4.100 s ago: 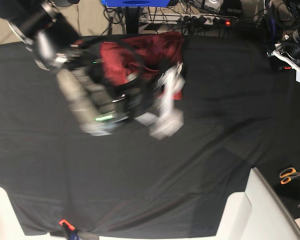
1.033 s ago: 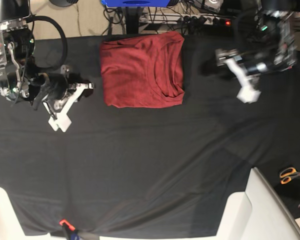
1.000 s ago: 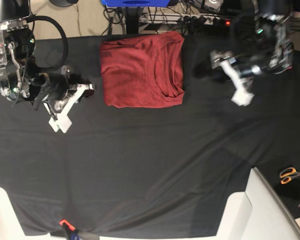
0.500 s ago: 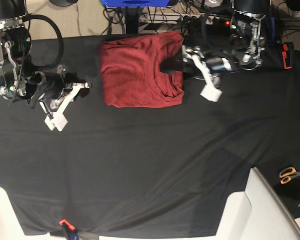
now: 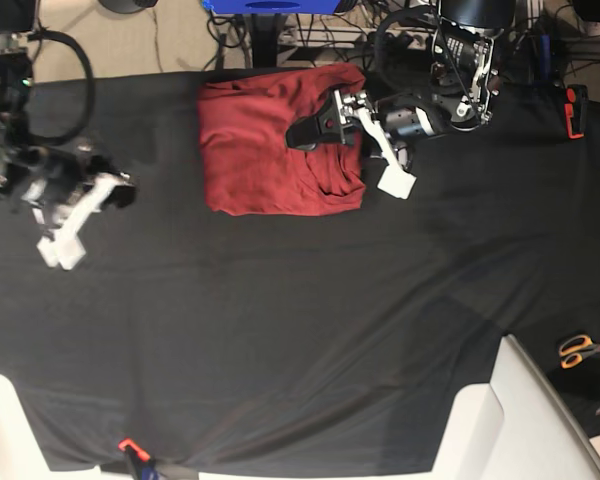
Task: Fold the T-shirt properly
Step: 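Move the left gripper onto the folded shirt's edge and grasp it, then drag the folded shirt with the left gripper toward the table center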
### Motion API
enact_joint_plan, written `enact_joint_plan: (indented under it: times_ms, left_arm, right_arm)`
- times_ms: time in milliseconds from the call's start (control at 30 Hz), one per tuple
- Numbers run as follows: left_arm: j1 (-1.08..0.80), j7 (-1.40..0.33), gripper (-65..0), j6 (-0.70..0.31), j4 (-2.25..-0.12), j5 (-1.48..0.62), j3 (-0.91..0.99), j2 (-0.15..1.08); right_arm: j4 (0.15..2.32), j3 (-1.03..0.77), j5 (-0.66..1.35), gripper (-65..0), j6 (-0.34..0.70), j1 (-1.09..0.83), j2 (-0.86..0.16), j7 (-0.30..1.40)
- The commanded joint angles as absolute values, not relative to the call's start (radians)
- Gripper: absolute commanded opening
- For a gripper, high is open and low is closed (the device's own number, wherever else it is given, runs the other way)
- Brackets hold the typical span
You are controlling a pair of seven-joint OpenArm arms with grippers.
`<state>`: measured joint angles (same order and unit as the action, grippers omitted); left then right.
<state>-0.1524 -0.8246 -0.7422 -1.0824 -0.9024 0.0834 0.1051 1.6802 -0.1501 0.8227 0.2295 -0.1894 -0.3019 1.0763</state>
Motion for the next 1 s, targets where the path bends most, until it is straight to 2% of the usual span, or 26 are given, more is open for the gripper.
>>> enact_joint_plan:
  times_ms: [0,67,100,167,333,567,700,833,967]
  left_arm:
    - [-0.154,-0.892,-8.2,-0.698,-1.059,-0.796,0.074,0.097]
    - [-0.147,-0.892,-9.1,-0.698,-1.046,-0.796,0.074,0.094]
    - [-0.136,-0.892,-11.7,-0.698,-1.043,-0.796,0.073,0.094]
    - [-0.127,-0.892,-24.0,-0.698,-1.038,-0.794,0.071,0.093]
    - [-0.114,-0.892,-65.0,-0.698,-1.038,-0.794,0.074,0.091]
    - [-0.062,-0.905,-65.0,-0.698,-1.044,-0.797,0.071,0.076]
    - [0.015,-0.995,-65.0,-0.698,-1.053,-0.796,0.012,0.091]
    - [0.142,-1.050,-65.0,-0.698,-1.069,-0.796,-0.162,0.150]
    - [0.302,-1.081,-65.0,-0.698,-1.059,-0.796,-0.446,0.199]
  right_arm:
    - [1.693,-0.174,0.837,-65.0,0.251,-0.185,-0.314,1.066]
    - [1.682,-0.213,0.837,-65.0,0.268,-0.196,-0.314,1.064]
    - [1.675,-0.231,0.837,-65.0,0.268,-0.197,-0.312,1.064]
    - [1.641,-0.277,0.840,-65.0,0.268,-0.197,-0.306,1.064]
    - [1.555,-0.437,0.845,-65.0,0.269,-0.197,-0.249,1.063]
    - [1.475,-0.476,0.837,-65.0,0.271,-0.189,-0.237,1.063]
    - [1.475,-0.476,0.837,-65.0,0.271,-0.189,-0.239,1.063]
    - [1.475,-0.476,0.837,-65.0,0.271,-0.189,-0.239,1.063]
    - [1.475,-0.476,0.837,-65.0,0.271,-0.189,-0.239,1.063]
